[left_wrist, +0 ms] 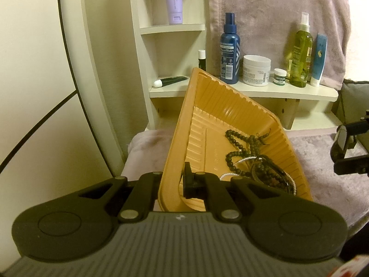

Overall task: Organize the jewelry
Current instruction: 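Carry the black case into the tray and release with right while left holds tray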

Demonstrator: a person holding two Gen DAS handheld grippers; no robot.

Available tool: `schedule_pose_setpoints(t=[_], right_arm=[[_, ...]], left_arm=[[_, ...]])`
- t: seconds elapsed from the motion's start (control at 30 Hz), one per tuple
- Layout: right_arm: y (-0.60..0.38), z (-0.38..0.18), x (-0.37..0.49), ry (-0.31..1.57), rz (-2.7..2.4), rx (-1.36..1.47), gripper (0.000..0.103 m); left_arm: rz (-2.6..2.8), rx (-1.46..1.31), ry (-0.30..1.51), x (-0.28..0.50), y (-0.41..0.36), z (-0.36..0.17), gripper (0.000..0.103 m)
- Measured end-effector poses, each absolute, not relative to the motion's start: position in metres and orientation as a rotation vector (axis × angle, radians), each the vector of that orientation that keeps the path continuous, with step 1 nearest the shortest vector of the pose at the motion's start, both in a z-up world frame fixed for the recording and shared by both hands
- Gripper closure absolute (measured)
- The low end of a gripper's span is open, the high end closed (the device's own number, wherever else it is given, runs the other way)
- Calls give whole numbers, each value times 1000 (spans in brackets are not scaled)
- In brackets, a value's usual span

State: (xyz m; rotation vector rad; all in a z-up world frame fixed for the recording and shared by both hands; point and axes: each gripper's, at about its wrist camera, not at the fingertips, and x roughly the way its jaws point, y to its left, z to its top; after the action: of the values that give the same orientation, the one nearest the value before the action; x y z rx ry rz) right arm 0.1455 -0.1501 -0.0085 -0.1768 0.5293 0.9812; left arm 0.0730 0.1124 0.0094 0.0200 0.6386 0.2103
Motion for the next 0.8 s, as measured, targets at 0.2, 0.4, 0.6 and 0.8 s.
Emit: schedule_pose_setpoints(t=[0.2,0.4,0.6,0.8], right_arm=[[-138,-8,143,527,1007,-185,26],[-123,-8,141,521,1035,-190,26],[-107,-5,143,512,1063,-219,26],[-92,-4,147,510,1081,-259,26]], left_arm=[[209,19,638,73,111,11,98],[207,13,636,72,112,11,98],[207,10,635,72,112,11,98],[205,10,635,72,113,11,98]])
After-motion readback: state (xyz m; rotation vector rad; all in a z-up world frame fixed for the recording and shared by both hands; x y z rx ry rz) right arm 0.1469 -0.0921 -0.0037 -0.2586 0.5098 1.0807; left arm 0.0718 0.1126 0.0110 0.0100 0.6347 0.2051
